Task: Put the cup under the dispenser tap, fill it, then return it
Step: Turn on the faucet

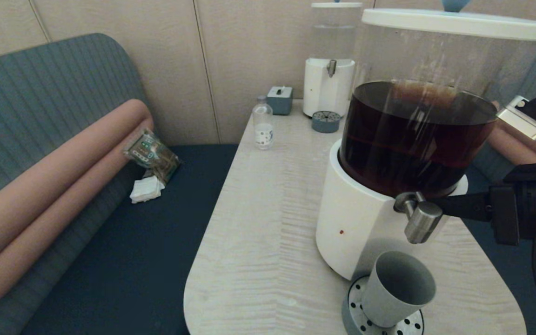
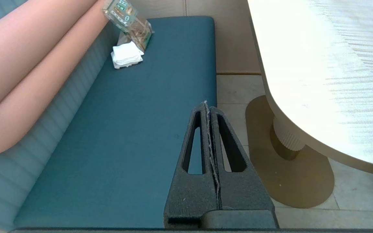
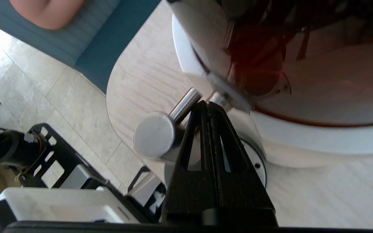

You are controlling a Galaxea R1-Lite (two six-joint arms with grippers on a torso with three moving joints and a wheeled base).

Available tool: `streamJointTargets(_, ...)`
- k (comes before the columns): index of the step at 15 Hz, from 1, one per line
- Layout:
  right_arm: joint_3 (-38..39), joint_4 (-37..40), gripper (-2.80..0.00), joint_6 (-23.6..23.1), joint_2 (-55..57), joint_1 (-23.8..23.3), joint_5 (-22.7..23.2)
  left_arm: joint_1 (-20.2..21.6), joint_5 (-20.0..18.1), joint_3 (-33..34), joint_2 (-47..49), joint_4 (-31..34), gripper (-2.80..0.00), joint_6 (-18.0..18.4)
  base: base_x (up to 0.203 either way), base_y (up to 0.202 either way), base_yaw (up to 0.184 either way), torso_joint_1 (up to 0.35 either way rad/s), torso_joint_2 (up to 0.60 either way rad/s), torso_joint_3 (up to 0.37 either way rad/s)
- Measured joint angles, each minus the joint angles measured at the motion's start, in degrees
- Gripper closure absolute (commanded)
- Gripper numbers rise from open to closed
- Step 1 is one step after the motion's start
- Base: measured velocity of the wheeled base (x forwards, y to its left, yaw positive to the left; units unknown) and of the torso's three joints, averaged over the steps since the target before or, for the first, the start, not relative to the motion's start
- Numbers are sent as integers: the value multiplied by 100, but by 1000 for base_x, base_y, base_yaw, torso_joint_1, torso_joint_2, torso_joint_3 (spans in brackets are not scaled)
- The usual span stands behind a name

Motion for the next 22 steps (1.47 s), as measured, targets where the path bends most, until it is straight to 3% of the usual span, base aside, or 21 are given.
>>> streamJointTargets(22,318,-750,0,-127,-4,17,831,0,2,2,0,2,0,0,0,0,0,0,0,0)
